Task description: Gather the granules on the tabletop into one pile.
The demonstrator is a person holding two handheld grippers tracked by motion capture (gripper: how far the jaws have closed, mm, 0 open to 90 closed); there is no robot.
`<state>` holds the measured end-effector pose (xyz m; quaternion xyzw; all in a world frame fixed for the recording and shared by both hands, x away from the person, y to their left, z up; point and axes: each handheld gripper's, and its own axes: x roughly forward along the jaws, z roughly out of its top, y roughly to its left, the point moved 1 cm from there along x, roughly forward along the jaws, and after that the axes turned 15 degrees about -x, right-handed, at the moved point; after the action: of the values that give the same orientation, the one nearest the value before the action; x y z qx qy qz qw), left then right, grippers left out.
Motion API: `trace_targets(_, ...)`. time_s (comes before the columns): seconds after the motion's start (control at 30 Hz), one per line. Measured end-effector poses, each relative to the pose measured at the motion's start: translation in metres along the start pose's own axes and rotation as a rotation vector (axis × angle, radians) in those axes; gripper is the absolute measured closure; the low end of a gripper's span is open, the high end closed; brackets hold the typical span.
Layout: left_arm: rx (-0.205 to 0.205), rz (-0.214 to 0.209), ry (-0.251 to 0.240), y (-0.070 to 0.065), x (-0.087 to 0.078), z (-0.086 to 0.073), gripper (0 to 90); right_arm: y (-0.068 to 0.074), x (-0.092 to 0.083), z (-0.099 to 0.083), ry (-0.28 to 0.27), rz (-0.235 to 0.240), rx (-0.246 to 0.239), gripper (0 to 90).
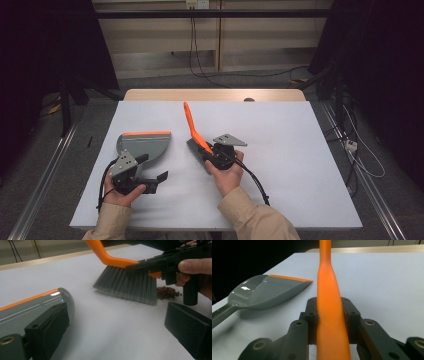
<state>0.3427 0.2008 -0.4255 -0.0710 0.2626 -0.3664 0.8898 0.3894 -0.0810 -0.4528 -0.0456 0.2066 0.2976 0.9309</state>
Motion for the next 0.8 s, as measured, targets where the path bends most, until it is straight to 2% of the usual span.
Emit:
trace_targets(0.2,0.002,0.000,-0.001,-0.002,0.000,0.000,5.6,-0.008,-0.014,-0.004,0.028,-0.032,0.020,71.4)
trace_targets(0.5,0.002,-0.001,0.000,-0.004,0.001,0.001,5.6,-0.011,-0.029,-0.009,0.037,-0.060,0.049,71.4)
trace_targets(0.8,0.008,-0.005,-0.001,-0.004,0.000,0.001,5.6,-0.014,-0.039,-0.013,0.048,-0.075,0.038,71.4)
